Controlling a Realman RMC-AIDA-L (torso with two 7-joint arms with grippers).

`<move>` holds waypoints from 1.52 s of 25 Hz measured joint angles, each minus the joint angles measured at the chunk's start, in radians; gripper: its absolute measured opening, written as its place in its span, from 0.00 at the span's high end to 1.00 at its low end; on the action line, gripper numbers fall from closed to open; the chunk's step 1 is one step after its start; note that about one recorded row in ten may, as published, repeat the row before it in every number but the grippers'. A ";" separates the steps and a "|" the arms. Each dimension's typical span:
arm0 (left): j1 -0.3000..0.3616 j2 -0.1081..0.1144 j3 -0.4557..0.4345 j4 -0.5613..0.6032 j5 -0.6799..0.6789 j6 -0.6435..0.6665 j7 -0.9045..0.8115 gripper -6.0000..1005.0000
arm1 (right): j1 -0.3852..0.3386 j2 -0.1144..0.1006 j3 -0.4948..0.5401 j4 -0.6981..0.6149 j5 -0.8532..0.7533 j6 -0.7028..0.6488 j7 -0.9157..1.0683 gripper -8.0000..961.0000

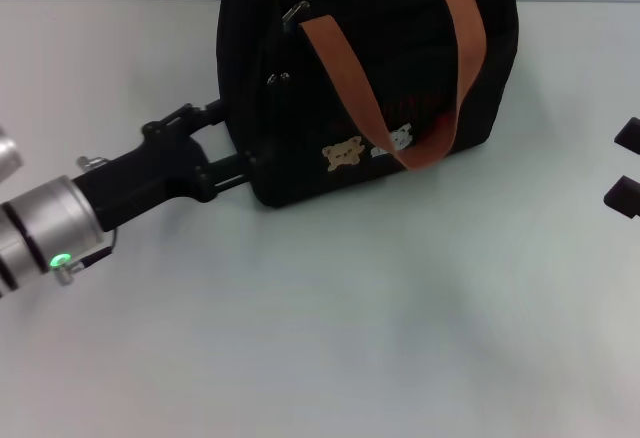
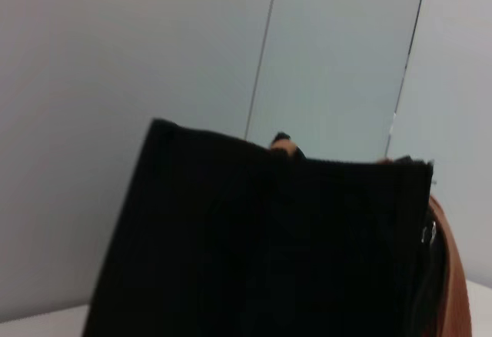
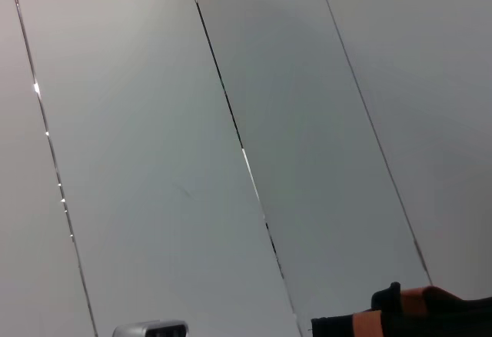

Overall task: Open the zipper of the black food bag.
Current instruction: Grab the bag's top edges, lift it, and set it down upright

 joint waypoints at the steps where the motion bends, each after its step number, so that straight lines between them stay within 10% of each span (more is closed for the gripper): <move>1: 0.000 0.000 0.000 0.000 0.000 0.000 0.000 0.17 | 0.001 0.000 0.000 0.000 0.000 0.002 0.000 0.15; 14: -0.084 -0.001 -0.008 -0.184 -0.051 -0.088 0.188 0.18 | 0.008 0.008 0.003 0.003 0.000 0.007 -0.003 0.16; 31: -0.081 -0.001 -0.008 -0.186 -0.053 -0.082 0.200 0.84 | 0.009 0.012 0.004 0.003 0.000 0.018 -0.005 0.17; 38: -0.084 -0.001 -0.008 -0.183 -0.053 -0.083 0.200 0.89 | 0.010 0.013 0.003 0.003 0.000 0.029 -0.005 0.17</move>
